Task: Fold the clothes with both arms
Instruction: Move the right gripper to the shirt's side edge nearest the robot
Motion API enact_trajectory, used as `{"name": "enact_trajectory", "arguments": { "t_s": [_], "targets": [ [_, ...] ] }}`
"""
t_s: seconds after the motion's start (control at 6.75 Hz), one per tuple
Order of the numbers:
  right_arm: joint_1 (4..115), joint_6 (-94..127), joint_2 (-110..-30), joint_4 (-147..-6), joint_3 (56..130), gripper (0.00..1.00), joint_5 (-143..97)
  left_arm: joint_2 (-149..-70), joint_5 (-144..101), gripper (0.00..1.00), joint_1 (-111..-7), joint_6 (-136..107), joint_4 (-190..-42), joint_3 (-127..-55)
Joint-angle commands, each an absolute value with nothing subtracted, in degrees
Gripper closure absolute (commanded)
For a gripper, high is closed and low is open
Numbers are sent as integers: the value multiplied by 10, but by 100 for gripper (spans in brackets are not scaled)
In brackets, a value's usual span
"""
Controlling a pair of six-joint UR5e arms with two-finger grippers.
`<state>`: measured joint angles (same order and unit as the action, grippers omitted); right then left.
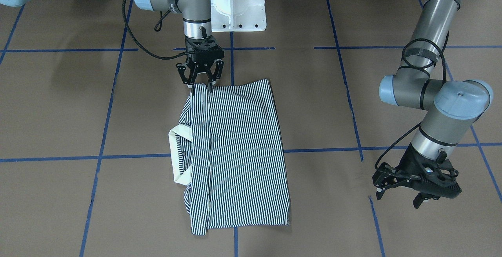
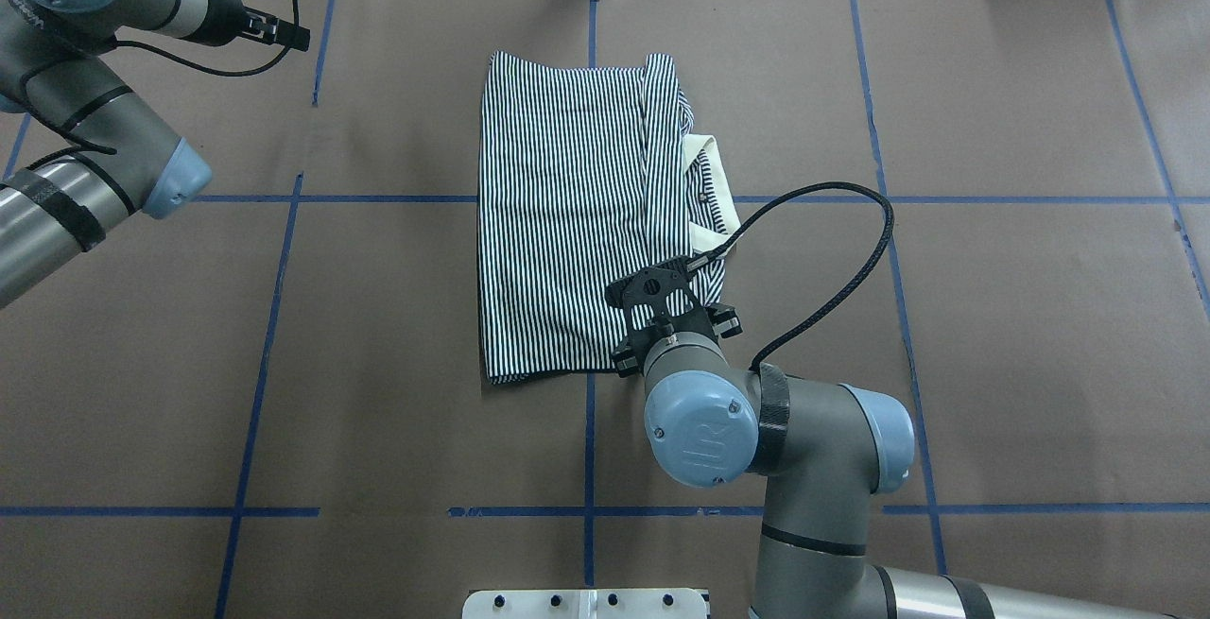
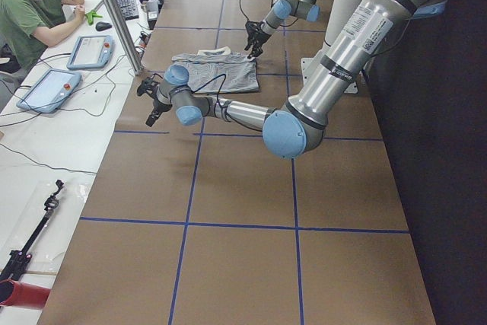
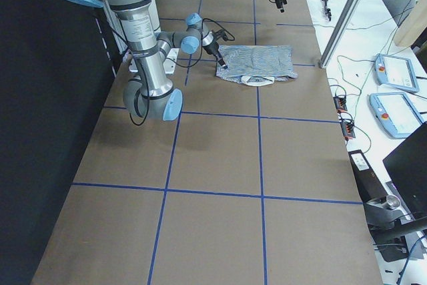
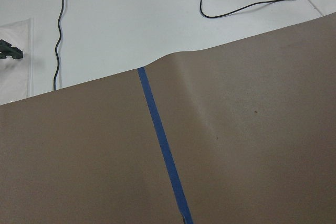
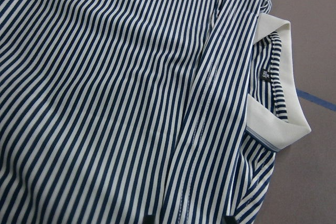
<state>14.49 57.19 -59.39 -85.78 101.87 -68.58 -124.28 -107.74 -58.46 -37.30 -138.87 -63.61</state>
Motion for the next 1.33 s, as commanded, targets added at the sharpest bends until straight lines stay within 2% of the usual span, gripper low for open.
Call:
{"name": "enact_trajectory", "arguments": {
  "t_s": [0.0,0.74,0.89,1.18],
  "targets": [
    [133,543,-599,-859,1017,60,-685,-1242,-1078,0,-583,-381,-1389,-636],
    [122,524,-601,-860,1013,60,-686,-1237,-1078,0,-581,-382,-1390,-636],
    [124,524,-602,-860,1013,63,-686,-1236,-1078,0,-580,-382,-1390,-641],
    [134,524,-601,-859,1017,100,-685,-1236,-1078,0,-579,-386,-1390,-642]
  ]
}}
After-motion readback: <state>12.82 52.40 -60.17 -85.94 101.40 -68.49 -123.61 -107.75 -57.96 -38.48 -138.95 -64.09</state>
